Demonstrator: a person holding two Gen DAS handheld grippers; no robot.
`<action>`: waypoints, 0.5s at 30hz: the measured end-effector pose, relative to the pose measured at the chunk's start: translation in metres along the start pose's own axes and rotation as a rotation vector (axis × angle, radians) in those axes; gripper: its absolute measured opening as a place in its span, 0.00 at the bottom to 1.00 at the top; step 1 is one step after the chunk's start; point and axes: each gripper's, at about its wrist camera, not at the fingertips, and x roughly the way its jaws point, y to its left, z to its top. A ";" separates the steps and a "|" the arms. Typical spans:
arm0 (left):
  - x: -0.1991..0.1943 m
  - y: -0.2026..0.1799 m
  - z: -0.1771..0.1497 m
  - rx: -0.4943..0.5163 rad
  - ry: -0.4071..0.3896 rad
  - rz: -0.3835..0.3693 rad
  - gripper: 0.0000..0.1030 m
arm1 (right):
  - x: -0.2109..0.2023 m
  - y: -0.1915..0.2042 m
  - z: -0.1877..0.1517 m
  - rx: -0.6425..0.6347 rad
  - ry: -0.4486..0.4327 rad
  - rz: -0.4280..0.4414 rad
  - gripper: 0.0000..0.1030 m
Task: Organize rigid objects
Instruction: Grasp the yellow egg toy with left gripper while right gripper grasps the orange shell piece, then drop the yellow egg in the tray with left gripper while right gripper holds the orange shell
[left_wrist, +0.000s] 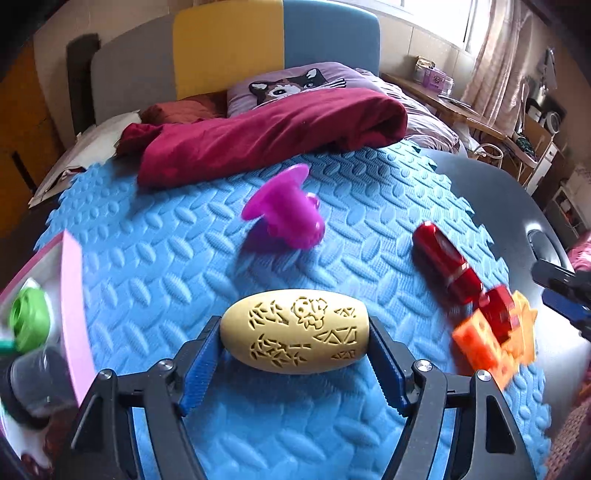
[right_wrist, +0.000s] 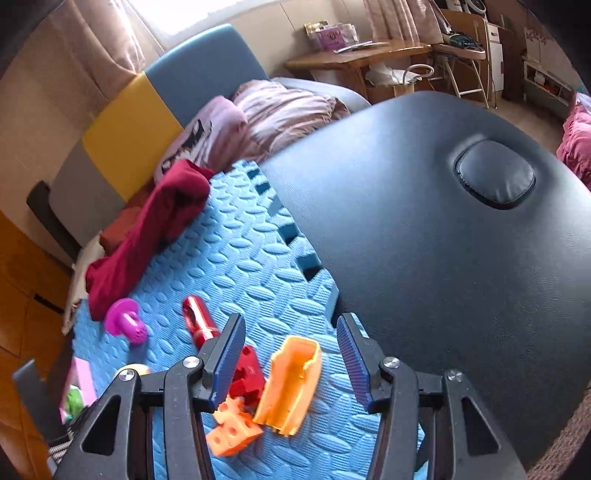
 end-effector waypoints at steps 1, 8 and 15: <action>-0.002 0.001 -0.002 -0.001 -0.001 0.001 0.73 | 0.002 0.000 -0.001 0.000 0.011 -0.006 0.50; -0.031 0.005 -0.020 0.019 -0.048 0.000 0.73 | 0.012 0.003 -0.008 -0.017 0.078 -0.011 0.39; -0.060 0.011 -0.032 0.008 -0.102 -0.005 0.73 | 0.021 0.016 -0.018 -0.090 0.127 -0.048 0.34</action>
